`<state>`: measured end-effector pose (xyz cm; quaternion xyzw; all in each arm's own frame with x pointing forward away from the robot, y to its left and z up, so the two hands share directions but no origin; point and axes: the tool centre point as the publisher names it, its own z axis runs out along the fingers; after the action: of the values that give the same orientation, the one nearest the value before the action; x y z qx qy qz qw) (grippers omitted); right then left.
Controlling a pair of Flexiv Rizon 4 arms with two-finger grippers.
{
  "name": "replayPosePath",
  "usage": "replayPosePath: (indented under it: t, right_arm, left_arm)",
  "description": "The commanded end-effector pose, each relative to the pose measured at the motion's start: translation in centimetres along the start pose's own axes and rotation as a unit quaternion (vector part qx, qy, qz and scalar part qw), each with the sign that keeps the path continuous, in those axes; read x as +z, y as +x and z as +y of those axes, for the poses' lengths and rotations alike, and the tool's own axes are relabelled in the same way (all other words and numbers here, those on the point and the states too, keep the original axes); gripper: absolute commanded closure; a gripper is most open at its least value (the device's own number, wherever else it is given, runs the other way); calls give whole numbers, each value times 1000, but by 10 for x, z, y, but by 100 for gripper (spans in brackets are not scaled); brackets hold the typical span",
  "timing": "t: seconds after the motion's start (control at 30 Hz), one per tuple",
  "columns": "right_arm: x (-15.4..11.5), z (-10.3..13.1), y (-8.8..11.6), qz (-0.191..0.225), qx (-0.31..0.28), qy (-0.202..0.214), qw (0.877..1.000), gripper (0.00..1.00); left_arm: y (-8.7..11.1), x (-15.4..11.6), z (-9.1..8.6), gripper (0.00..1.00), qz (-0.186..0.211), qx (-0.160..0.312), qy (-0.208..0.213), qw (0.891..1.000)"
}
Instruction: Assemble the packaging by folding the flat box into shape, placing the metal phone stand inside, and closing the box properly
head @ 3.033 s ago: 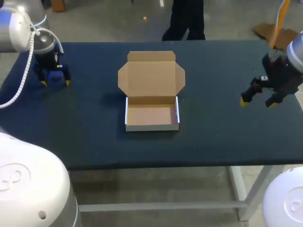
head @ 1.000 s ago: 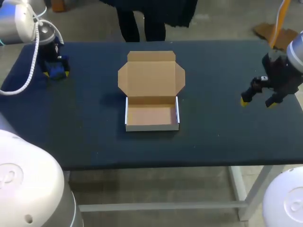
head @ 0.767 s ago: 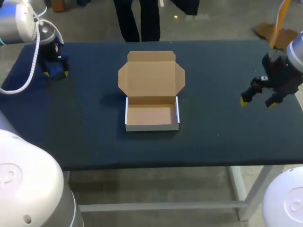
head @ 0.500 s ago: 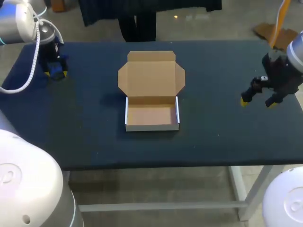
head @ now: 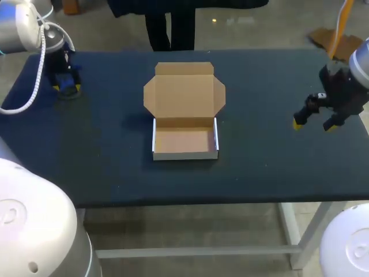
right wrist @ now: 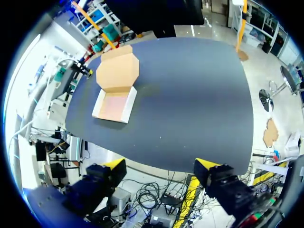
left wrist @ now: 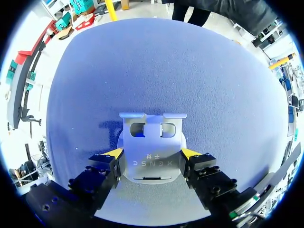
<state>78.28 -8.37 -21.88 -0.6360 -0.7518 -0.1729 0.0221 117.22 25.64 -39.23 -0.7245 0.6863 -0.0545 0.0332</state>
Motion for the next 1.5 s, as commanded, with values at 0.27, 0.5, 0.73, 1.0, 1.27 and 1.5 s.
replayPosePath:
  t: [0.27, 0.5, 0.73, 1.0, 1.27, 1.5]
  right_arm:
    - [-3, -1, 0, 0, 0, 2, 1000, 0]
    - [-1, 4, 2, 5, -51, -22, 998, 0]
    - [-1, 15, 9, 11, -227, -92, 969, 0]
    - [12, 16, 7, 29, -346, -140, 927, 0]
    - [14, 11, 7, 66, -383, -198, 900, 0]
    - [15, 10, 7, 75, -382, -198, 900, 0]
  left_arm:
    - [1, -27, 23, 100, -3, 4, 16, 1000]
    - [0, -37, 40, 100, 0, 8, 15, 1000]
    - [6, -50, 60, 100, 7, 25, 11, 1000]
    - [14, -69, 84, 100, 14, 40, 13, 999]
    - [21, -86, 104, 100, 9, 45, 22, 999]
    - [28, -102, 119, 100, -3, 52, 30, 998]
